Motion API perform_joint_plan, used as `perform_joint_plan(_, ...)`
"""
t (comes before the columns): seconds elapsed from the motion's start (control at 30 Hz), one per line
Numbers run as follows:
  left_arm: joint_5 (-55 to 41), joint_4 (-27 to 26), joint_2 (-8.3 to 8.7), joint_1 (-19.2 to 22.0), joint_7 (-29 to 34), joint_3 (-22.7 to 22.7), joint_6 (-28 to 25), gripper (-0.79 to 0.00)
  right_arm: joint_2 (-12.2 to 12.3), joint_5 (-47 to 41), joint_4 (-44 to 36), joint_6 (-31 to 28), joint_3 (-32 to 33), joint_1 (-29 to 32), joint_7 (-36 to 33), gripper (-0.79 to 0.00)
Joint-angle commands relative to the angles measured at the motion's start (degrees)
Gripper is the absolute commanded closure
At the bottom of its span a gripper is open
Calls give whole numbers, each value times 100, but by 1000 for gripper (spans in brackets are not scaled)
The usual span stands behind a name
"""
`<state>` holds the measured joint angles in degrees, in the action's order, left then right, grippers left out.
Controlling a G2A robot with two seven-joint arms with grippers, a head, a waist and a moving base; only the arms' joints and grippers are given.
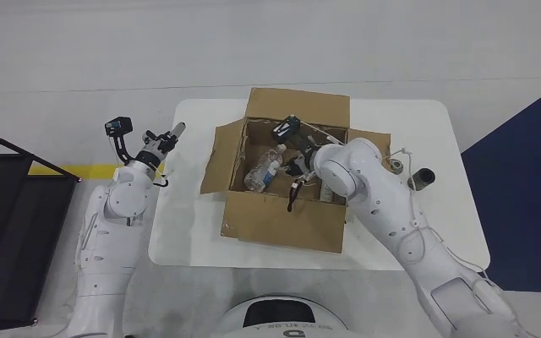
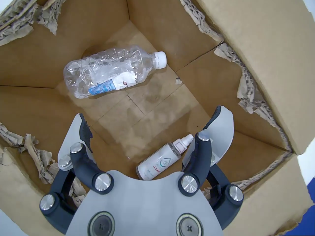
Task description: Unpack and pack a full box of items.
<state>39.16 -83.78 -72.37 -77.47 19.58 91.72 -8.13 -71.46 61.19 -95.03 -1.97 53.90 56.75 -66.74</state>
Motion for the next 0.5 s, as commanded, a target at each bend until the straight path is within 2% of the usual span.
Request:
perform_joint_plan(0.0, 0, 0, 0, 0, 0, 0, 0, -785, 15, -337, -122, 291, 216, 94, -328, -785)
perform_joint_plan(0.27, 0, 0, 0, 0, 0, 0, 0, -785, 33, -852, -385, 1340, 616, 232, -1149, -785)
perform_joint_plan(0.47, 0, 0, 0, 0, 0, 0, 0, -785, -65, -1109, 141, 1985, 375, -141, -1680, -785)
